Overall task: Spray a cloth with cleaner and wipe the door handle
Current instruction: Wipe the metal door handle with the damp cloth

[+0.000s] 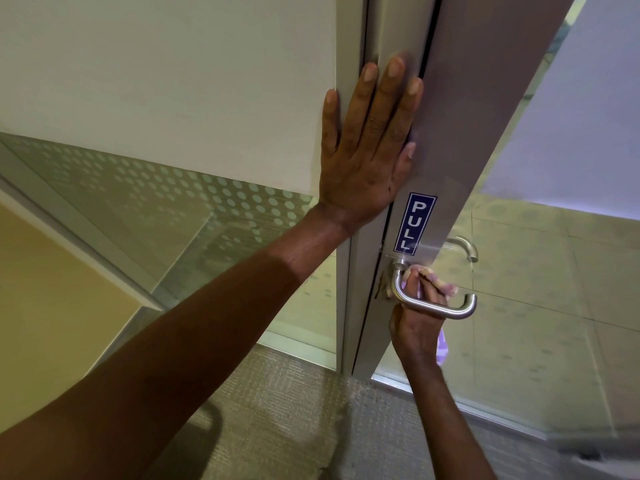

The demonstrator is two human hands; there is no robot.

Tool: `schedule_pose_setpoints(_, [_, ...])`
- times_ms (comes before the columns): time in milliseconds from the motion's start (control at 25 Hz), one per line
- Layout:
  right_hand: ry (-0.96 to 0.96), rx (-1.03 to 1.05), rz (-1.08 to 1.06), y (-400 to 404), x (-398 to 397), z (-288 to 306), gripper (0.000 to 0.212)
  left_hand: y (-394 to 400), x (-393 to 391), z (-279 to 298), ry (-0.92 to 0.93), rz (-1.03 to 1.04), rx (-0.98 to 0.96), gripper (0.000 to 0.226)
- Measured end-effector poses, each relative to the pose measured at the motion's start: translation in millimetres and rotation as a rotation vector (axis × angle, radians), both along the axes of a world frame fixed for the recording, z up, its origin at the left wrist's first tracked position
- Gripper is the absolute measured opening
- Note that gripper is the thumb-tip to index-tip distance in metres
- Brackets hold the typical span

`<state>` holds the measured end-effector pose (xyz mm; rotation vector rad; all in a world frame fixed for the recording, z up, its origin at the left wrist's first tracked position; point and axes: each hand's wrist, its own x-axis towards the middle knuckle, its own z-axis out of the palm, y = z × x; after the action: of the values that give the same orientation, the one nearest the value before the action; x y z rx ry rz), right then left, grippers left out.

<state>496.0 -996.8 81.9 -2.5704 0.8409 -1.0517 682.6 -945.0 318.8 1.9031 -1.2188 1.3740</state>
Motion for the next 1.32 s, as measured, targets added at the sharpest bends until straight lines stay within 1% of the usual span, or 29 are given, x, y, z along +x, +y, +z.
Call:
schedule_pose_setpoints(40, [-0.001, -0.013, 0.01, -0.5, 0.0, -2.6, 0.061, -0.6, 0.0, 0.8, -0.01, 0.016, 0.003, 0.052])
schedule_pose_setpoints(120, [0.088, -0.029, 0.048, 4.8, -9.7, -23.7, 0.062, -1.2, 0.8, 0.7, -0.004, 0.01, -0.008, 0.052])
schedule_pose_setpoints(200, [0.186, 0.071, 0.056, 16.2, -25.6, -45.8, 0.054, -1.1, 0.9, -1.0, -0.005, 0.012, -0.006, 0.052])
schedule_pose_setpoints(240, [0.176, 0.168, 0.058, 17.4, -27.4, -50.1, 0.045, -0.9, 0.3, -0.9, -0.017, 0.02, -0.002, 0.052])
schedule_pose_setpoints(280, [0.11, 0.278, 0.034, 16.1, -23.1, -46.9, 0.039, -0.9, -0.2, -0.5, -0.017, 0.019, -0.003, 0.051])
schedule_pose_setpoints(320, [0.026, 0.358, 0.012, 14.8, -14.9, -41.3, 0.038, -0.9, -0.5, 0.1, -0.01, 0.009, -0.006, 0.051])
schedule_pose_setpoints(360, [-0.065, 0.366, -0.011, 12.2, -5.2, -31.5, 0.037, -0.8, -0.6, 0.9, -0.007, 0.005, -0.007, 0.051])
schedule_pose_setpoints(400, [-0.094, 0.264, -0.033, 11.5, 3.8, -22.2, 0.038, -0.4, -0.9, 1.1, -0.008, 0.007, -0.005, 0.05])
schedule_pose_setpoints(480, [-0.051, -0.007, -0.043, 5.8, 14.4, -14.7, 0.051, 1.0, -2.5, 1.4, -0.005, 0.006, -0.002, 0.05])
schedule_pose_setpoints(560, [-0.035, -0.102, -0.019, 2.4, 12.6, -14.3, 0.061, 1.2, -3.4, 1.5, -0.002, 0.006, 0.0, 0.05])
schedule_pose_setpoints(640, [0.037, -0.157, -0.022, -5.3, 6.6, -20.5, 0.068, 0.1, -3.3, 0.8, -0.006, 0.011, 0.004, 0.05])
schedule_pose_setpoints(760, [0.11, -0.173, -0.005, -19.9, 1.9, -25.0, 0.067, -1.7, -2.4, 1.3, -0.006, 0.012, -0.008, 0.05])
schedule_pose_setpoints(880, [0.184, -0.16, 0.114, -11.6, -18.4, -53.4, 0.055, -1.5, -2.7, 1.8, -0.012, 0.022, -0.012, 0.05])
schedule_pose_setpoints(960, [0.242, -0.15, 0.125, -9.9, -22.8, -60.7, 0.053, -0.6, -3.2, 2.1, -0.011, 0.026, -0.006, 0.051])
schedule_pose_setpoints(1080, [0.222, -0.168, 0.028, -18.8, -8.7, -42.7, 0.067, -1.5, -3.4, 1.2, 0.0, 0.014, -0.019, 0.05])
schedule_pose_setpoints(1120, [0.215, -0.193, 0.015, -21.6, -5.3, -38.0, 0.068, -2.1, -3.4, 1.0, -0.004, 0.019, -0.016, 0.049])
schedule_pose_setpoints(1200, [0.213, -0.208, 0.026, -28.5, -1.8, -35.0, 0.065, -2.5, -2.2, 1.7, -0.011, 0.027, -0.022, 0.049])
schedule_pose_setpoints(1320, [0.195, -0.135, 0.055, -20.9, -7.3, -50.0, 0.055, -3.7, -1.7, 2.2, -0.005, 0.016, -0.045, 0.05])
